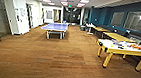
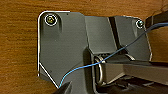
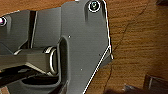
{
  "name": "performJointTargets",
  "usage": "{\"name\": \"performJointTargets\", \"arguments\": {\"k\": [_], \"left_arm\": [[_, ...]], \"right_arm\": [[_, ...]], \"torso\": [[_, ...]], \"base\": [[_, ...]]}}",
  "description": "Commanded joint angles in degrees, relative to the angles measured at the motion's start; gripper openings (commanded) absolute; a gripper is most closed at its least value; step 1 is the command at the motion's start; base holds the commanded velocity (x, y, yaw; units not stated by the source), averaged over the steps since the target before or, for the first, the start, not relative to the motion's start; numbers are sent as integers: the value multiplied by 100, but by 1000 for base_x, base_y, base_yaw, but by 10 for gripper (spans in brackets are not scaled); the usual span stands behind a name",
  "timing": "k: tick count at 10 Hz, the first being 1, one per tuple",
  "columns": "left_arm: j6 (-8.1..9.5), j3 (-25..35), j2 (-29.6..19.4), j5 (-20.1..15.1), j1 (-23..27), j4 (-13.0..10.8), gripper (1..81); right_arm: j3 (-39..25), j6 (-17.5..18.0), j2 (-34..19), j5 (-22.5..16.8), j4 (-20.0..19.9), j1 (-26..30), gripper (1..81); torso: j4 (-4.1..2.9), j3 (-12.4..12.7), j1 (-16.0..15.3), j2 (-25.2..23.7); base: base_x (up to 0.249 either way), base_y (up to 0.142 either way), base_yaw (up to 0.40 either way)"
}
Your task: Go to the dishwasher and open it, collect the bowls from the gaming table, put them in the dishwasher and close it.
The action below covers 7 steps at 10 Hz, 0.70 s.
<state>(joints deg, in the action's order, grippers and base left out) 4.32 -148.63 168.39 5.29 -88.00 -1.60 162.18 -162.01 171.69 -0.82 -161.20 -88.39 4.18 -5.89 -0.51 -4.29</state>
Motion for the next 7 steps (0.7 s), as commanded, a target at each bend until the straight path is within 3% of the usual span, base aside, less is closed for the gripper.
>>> {"name": "performJointTargets", "arguments": {"k": [1,2,3,4,5,7], "left_arm": [[-18,35,-68,-292,235,-25,811],[-18,35,-68,-283,235,-16,811],[-18,35,-69,-283,235,-16,811],[-18,35,-76,-283,227,-16,811],[-18,35,-77,-283,235,-7,811],[-18,35,-77,-283,235,-7,811]], "right_arm": [[-30,952,-141,-173,-237,371,811],[-75,2625,-159,-433,1591,274,811],[39,4850,-280,-1053,3978,247,811],[144,6393,-343,-1365,5353,291,811],[189,7194,-335,-1386,6153,360,811],[146,7367,-309,-1456,6206,406,811]], "torso": [[0,0,0,0],[0,0,0,0],[0,0,0,-2],[0,0,0,0],[0,0,0,0],[0,0,0,0]], "base": [[111,0,0],[112,0,0],[112,0,0],[111,0,0],[111,0,0],[111,0,0]]}}
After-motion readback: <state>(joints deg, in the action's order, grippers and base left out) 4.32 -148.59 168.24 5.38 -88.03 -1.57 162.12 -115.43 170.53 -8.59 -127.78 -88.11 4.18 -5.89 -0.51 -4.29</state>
